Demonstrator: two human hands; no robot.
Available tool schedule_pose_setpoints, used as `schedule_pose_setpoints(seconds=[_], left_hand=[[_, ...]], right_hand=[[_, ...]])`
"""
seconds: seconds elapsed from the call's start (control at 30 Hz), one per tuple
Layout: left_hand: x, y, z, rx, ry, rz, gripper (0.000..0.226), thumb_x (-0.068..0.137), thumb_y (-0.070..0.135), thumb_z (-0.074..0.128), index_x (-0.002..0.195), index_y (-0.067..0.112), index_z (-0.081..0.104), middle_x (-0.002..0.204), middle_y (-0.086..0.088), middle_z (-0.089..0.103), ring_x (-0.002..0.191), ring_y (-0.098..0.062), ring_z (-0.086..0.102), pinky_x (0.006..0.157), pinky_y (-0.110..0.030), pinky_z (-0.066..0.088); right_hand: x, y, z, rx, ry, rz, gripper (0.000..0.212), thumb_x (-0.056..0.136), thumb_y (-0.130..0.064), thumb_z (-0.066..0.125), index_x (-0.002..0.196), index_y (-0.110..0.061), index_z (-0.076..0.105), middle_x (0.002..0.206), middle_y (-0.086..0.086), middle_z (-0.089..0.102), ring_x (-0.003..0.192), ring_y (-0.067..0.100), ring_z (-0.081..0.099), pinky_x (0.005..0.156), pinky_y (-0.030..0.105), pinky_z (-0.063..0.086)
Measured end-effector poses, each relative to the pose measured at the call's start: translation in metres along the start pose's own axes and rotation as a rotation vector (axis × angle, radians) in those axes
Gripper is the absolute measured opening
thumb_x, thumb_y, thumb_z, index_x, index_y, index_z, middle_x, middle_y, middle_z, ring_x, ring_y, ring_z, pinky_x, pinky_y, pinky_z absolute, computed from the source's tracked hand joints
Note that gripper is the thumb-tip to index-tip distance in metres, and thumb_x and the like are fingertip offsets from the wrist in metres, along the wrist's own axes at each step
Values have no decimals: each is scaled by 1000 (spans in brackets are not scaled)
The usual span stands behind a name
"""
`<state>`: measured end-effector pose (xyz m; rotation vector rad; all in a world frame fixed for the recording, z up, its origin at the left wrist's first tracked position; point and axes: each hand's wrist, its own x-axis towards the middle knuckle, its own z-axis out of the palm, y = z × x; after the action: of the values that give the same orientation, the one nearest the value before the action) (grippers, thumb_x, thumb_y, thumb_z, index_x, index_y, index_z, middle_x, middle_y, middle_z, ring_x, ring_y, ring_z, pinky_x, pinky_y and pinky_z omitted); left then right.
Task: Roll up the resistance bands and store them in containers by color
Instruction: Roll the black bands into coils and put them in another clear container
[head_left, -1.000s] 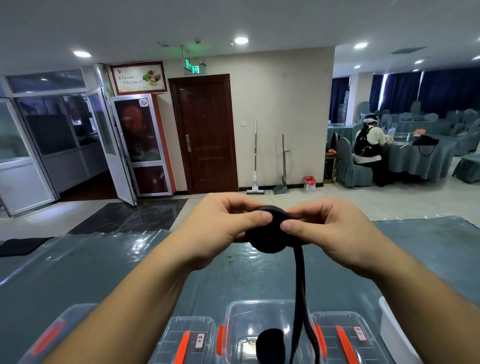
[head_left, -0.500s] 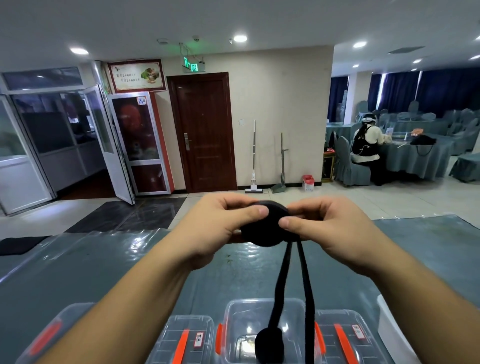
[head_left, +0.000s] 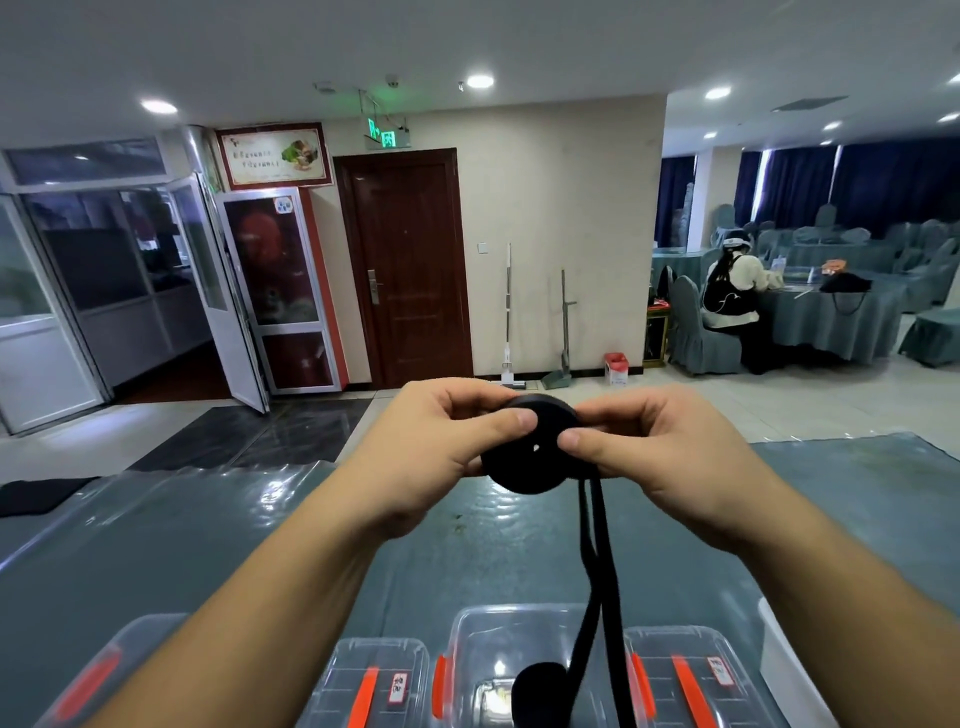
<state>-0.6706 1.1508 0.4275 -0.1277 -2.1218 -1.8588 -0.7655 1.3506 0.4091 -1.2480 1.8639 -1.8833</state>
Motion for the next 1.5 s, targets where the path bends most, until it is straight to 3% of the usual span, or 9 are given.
schedule_pose_setpoints(seconds=[0.13,0.37,0.5,0.63,0.83,1.07,1.27,1.43,1.5], left_hand=[[1,-9,8,-179,96,-48,19,88,15,75,105,8,79,96,-10,79,84,-17,74,71,-26,61],[4,-2,2,190,-57,-18,9,88,9,79,88,17,81,78,-2,77,72,-12,70,64,-22,55],[7,-6,7,-60,81,-41,7,89,10,76,88,16,80,78,-3,76,69,-11,72,61,-23,57],[7,-16,14,-168,125,-75,9,93,14,73,100,12,79,89,-6,78,79,-15,74,71,-29,62],[10,-8,3,190,-70,-62,16,91,5,75,104,13,80,94,-7,81,83,-14,74,71,-22,58],[11,-15,10,-105,40,-93,12,91,6,73,96,14,79,89,-6,78,80,-15,73,71,-26,60],[11,-13,-6,445,-152,-62,13,86,12,83,96,19,81,91,-12,78,76,-15,71,73,-30,59],[12,-16,1,-31,-2,-76,17,79,10,82,94,16,82,91,-9,79,83,-18,77,72,-26,61],[12,-18,2,-73,6,-92,14,82,9,80,93,17,81,89,-7,78,82,-18,77,71,-26,60]], right_hand=[[-1,5,4,96,56,-35,23,88,-15,77,109,-23,82,103,8,82,98,23,79,82,27,61],[1,1,-1,-10,-88,67,20,88,-9,77,103,-20,83,99,8,82,95,21,79,80,23,59],[2,10,7,124,104,-6,20,88,-12,75,104,-20,83,101,8,82,97,22,79,81,23,60],[3,13,9,156,145,-11,23,91,-6,72,106,-19,83,100,9,82,95,23,79,77,23,60],[3,10,-4,-33,-3,71,22,91,-5,75,103,-22,83,97,6,82,94,21,79,78,22,60],[1,17,-2,124,120,29,21,82,-19,76,102,-21,84,97,8,82,94,23,79,79,23,61],[0,14,-10,-188,-58,71,19,92,-10,75,98,-26,84,90,0,82,87,11,78,77,17,56],[3,17,-8,77,75,3,22,84,-23,76,105,-23,83,101,7,82,98,23,79,85,25,60],[5,17,-8,97,76,-3,22,84,-22,75,104,-19,83,100,9,82,97,25,79,84,26,61]])
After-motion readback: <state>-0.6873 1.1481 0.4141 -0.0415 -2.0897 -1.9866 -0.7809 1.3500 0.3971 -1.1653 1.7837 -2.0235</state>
